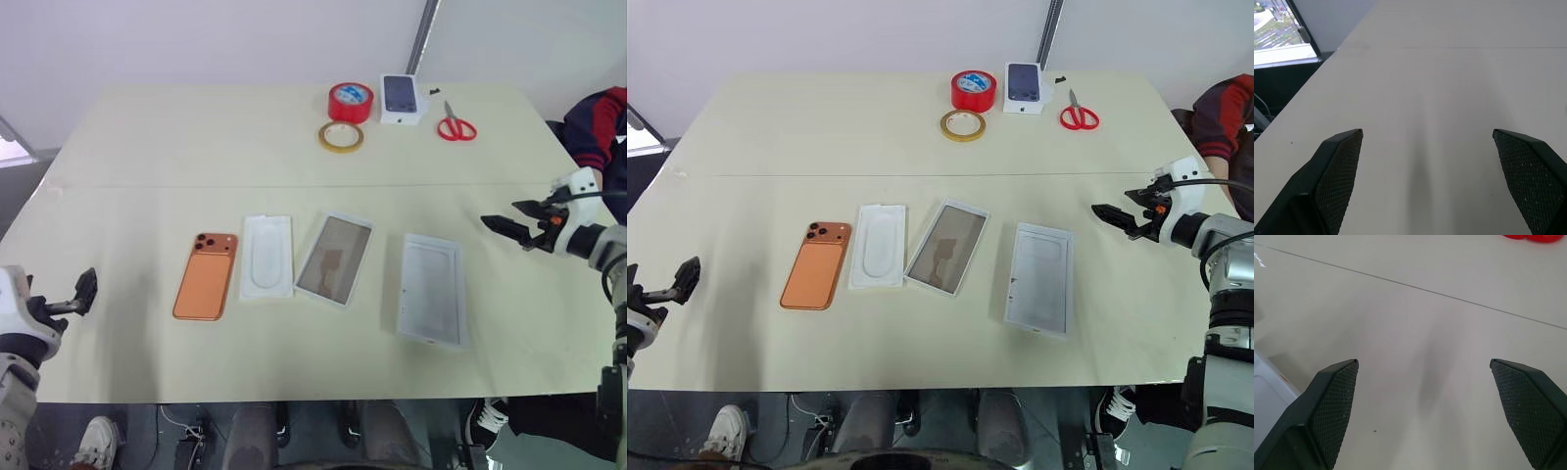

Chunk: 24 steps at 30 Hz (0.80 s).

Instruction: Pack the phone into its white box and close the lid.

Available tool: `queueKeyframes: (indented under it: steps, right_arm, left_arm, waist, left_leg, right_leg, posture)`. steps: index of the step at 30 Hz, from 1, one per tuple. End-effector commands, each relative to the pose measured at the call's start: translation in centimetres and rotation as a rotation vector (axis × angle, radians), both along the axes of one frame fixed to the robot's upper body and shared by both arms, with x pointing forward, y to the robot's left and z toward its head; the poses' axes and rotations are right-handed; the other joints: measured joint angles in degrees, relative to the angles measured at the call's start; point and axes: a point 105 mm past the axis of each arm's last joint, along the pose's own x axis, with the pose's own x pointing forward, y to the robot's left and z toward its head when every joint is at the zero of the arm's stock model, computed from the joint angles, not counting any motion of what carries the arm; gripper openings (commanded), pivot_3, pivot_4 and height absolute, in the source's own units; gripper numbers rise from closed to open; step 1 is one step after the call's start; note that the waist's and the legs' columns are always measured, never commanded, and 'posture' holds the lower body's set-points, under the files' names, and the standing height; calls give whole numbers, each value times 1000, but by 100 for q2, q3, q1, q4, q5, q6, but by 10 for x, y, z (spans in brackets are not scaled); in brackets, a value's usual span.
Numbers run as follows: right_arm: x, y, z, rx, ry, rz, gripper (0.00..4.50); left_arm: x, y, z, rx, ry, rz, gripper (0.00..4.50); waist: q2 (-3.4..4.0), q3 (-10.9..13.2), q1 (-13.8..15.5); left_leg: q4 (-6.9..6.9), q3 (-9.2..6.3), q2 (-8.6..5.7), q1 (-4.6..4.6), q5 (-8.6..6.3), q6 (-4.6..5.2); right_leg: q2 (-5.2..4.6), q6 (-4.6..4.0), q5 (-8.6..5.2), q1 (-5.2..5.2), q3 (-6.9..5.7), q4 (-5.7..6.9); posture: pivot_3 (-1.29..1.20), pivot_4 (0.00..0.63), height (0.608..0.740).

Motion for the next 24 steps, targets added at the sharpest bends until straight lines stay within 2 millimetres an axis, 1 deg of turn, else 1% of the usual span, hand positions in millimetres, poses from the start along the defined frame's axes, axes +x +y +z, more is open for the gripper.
queueKeyframes:
  steps: [1,6,10,12,15,17,19,20,21,22,24]
  right_arm:
    - [6,8,12,-1,-52,28,4500]
    - [9,17,10,5,-61,50,4500]
    - [12,25,16,-4,-91,69,4500]
    - [12,34,19,-16,-107,98,4500]
    - [14,50,30,-23,-144,152,4500]
    - [12,66,34,-28,-165,192,4500]
    - [8,80,37,-31,-176,241,4500]
    - [5,92,36,-33,-177,267,4500]
    - [-1,106,37,-34,-175,316,4500]
    - [-6,119,37,-35,-173,351,4500]
    - [-18,147,38,-65,-177,444,4500]
  left_arm:
    - [0,-2,13,39,-35,-6,4469]
    - [1,-3,17,43,-43,-11,4469]
    - [7,-6,22,48,-54,-35,4469]
    - [11,-10,24,43,-59,-61,4469]
    - [26,-31,28,4,-80,-147,4469]
    - [34,-41,30,-14,-81,-214,4469]
    - [48,-63,30,-34,-77,-299,4469]
    - [53,-69,27,-43,-67,-334,4469]
    - [62,-89,26,-73,-56,-400,4469]
    - [67,-99,26,-91,-47,-443,4469]
    - [78,-127,28,-157,-30,-536,4469]
  waist:
    - [0,0,-2]
    - [0,0,-2]
    - [0,0,14]
    - [0,0,5]
    - [1,0,1]
    - [0,-1,5]
    - [0,-1,18]
    - [0,-1,24]
    - [1,-1,43]
    - [1,-2,48]
    - [1,-2,58]
  left_leg:
    - [1,0,0,2,0,0]
    - [5,1,0,3,0,0]
    - [7,0,-1,4,1,0]
    - [11,-1,0,4,1,-1]
    - [15,0,-1,7,2,-2]
    - [21,-1,0,9,3,-3]
    - [23,-3,1,11,6,-9]
    - [23,-5,1,13,8,-10]
    - [23,-7,1,13,10,-11]
    - [23,-8,1,13,14,-9]
    - [24,-9,2,13,21,-1]
  right_leg:
    - [0,0,0,1,0,1]
    - [0,1,0,5,0,3]
    - [0,1,0,6,0,7]
    - [0,1,0,6,0,12]
    - [-1,1,0,4,1,25]
    - [-1,2,0,3,1,41]
    - [0,2,0,1,1,53]
    - [1,2,0,2,0,59]
    - [2,2,0,1,-1,60]
    - [2,3,0,3,-1,62]
    - [3,5,-1,3,-1,63]
  posture:
    - [0,150,740]
    - [0,150,740]
    - [0,150,740]
    - [0,150,740]
    - [0,150,740]
    - [0,150,740]
    - [0,150,740]
    - [0,150,740]
    - [0,150,740]
    - [0,150,740]
    - [0,150,740]
